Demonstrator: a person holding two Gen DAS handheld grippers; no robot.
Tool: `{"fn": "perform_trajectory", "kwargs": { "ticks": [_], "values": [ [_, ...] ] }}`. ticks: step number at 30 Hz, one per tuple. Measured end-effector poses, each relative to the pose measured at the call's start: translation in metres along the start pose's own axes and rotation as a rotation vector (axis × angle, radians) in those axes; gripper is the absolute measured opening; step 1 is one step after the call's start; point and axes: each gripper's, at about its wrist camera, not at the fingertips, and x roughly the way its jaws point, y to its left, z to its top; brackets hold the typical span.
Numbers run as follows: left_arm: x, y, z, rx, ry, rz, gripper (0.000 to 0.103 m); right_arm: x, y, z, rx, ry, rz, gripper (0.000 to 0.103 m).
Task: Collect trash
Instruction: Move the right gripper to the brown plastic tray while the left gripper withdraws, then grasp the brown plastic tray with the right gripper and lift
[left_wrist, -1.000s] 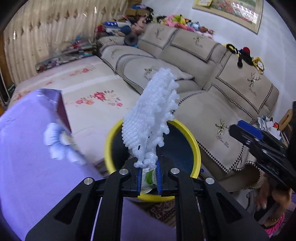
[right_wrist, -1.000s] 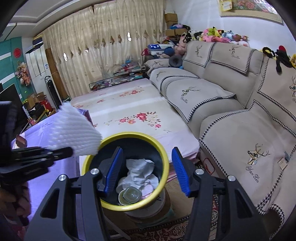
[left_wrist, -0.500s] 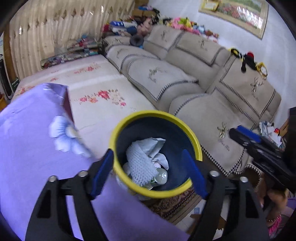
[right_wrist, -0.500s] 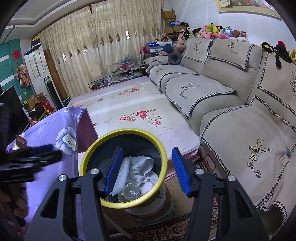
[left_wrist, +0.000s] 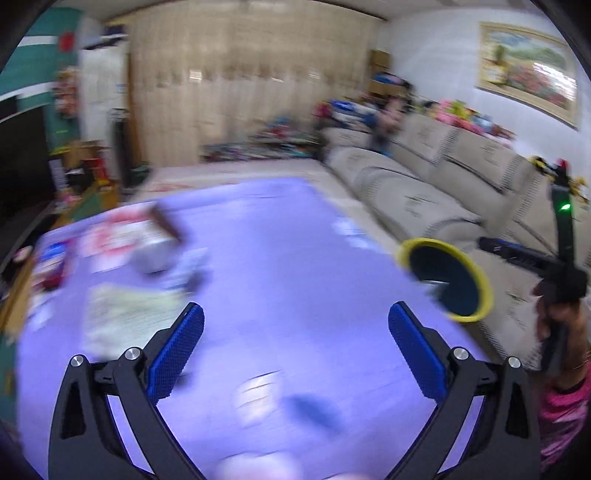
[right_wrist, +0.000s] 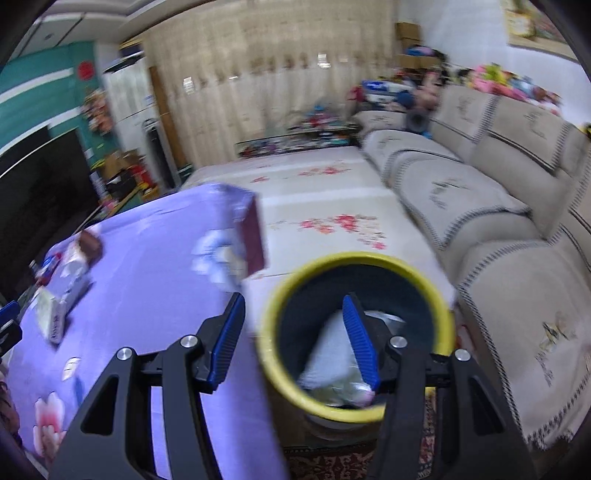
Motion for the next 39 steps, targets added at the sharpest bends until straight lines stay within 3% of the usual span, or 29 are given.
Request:
{"fn": "perform_trajectory", "kwargs": {
  "ticks": [3,8,10,14,22,27,37,39],
  "values": [
    [-0.017,0.057,-0.019,-0.078,-0.024,0.121,0.098,0.009,0.046,0.011,-0.062,0.004,0.063,0.053],
    [-0.028,0.133,-0.046,-0.182,-0.063,0.256,0.098,0.025,0.128,0.027,-0.165,0.011,0.162,0.053],
    [-0.027,0.157,-0.056,-0.203,-0.069,0.322,0.098,0.034,0.160,0.032,-0.192,0.032,0.201,0.053],
    [-0.020,0.176,-0.067,-0.215,-0.066,0.385,0.098,0.054,0.221,0.041,-0.247,0.063,0.263,0.053],
    [-0.021,0.176,-0.066,-0.227,-0.082,0.366,0.098,0.112,0.325,0.070,-0.362,0.093,0.352,0.053],
    [-0.021,0.173,-0.063,-0.230,-0.076,0.353,0.098,0.154,0.376,0.082,-0.453,0.105,0.331,0.053],
    [-0.015,0.170,-0.063,-0.235,-0.057,0.333,0.098,0.219,0.402,0.094,-0.424,0.216,0.338,0.042],
    [-0.014,0.170,-0.063,-0.233,-0.057,0.332,0.098,0.225,0.403,0.094,-0.419,0.241,0.346,0.032]
  ]
}}
